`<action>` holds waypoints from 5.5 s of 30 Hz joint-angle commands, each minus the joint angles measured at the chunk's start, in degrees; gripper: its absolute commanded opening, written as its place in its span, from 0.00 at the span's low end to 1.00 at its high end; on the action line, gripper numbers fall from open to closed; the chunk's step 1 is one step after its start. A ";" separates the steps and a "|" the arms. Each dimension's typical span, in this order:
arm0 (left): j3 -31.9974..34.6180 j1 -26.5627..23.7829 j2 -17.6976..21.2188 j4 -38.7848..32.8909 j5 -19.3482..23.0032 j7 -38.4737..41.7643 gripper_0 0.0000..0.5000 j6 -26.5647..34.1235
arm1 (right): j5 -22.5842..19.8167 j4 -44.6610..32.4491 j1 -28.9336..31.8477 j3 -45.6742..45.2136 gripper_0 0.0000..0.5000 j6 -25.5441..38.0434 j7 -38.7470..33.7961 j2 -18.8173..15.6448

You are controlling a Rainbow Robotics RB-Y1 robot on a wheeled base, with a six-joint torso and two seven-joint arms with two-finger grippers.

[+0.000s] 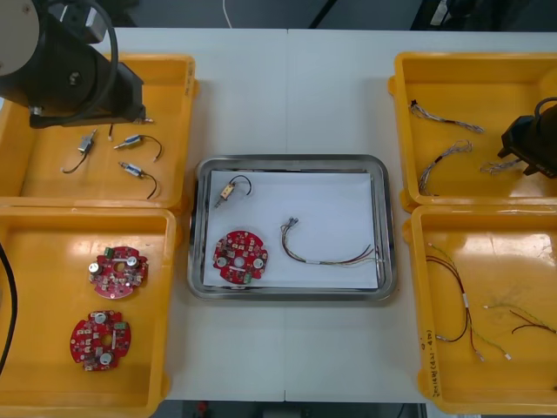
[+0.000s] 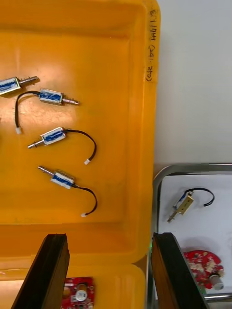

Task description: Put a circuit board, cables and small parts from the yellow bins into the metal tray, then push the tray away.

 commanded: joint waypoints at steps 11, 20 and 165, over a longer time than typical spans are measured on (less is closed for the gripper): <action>6.69 0.04 5.33 9.35 0.59 -16.02 1.00 0.40 | -2.31 -0.78 2.70 1.81 1.00 -1.93 -4.15 -2.37; 6.87 -3.39 5.86 19.81 -2.83 -24.99 1.00 0.40 | -2.92 -0.78 3.05 2.60 0.00 -2.02 -4.94 -2.37; 3.44 -4.53 2.61 28.33 -11.71 -35.10 0.00 -5.89 | -23.58 -50.35 0.94 61.75 0.00 14.42 51.84 3.87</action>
